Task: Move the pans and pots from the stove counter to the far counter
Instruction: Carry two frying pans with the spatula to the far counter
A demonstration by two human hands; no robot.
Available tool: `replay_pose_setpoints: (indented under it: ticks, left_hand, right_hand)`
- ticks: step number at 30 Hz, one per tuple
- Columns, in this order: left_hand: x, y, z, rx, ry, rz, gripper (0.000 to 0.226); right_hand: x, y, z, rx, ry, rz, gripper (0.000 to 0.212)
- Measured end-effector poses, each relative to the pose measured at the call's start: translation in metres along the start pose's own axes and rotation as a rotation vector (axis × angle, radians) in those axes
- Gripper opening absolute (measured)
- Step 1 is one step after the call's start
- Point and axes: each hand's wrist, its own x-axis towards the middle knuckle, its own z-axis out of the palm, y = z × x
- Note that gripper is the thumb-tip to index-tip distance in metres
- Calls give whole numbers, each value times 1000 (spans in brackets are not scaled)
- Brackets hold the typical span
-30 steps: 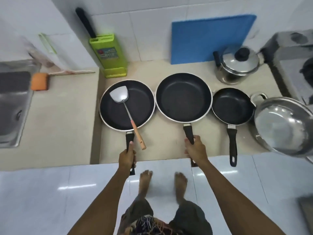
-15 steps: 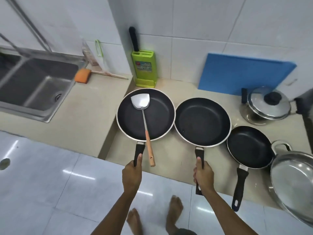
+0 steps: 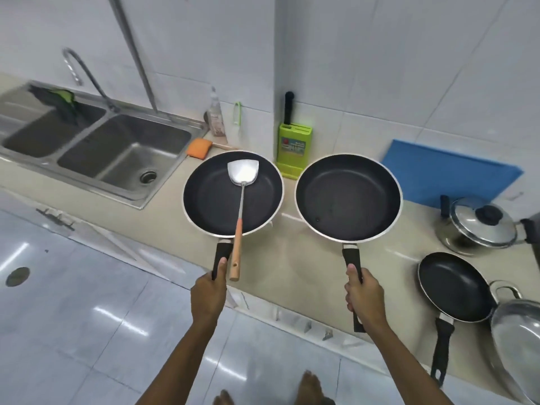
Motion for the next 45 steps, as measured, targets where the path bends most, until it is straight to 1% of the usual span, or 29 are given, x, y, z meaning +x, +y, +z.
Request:
replay_pose_setpoints:
  ticks: [5, 11, 19, 26, 30, 34, 41, 45]
  left_hand:
    - [27, -32, -84, -67, 48, -56, 68]
    - [58, -92, -191, -66, 172, -127, 68]
    - [96, -154, -323, -135, 341, -277, 68]
    - [142, -188, -406, -198, 453, -342, 67]
    - [198, -207, -454, -236, 516, -386, 68]
    - [276, -219, -504, -274, 556, -439, 67]
    - [401, -221, -585, -300, 604, -486, 69]
    - [474, -227, -627, -324, 614, -505, 71]
  right_hand:
    - [-41, -48, 68, 38, -84, -39, 30]
    - [-89, -93, 175, 89, -216, -89, 27]
    - [-132, -156, 315, 4, -419, -205, 23]
    - [-139, -212, 442, -51, -548, -280, 25]
    - [-131, -249, 529, -82, -616, -301, 24]
    - [-117, -298, 626, -85, -703, -300, 23]
    - [-99, -387, 771, -99, -802, -304, 29]
    - [-91, -427, 852, -113, -821, -341, 30]
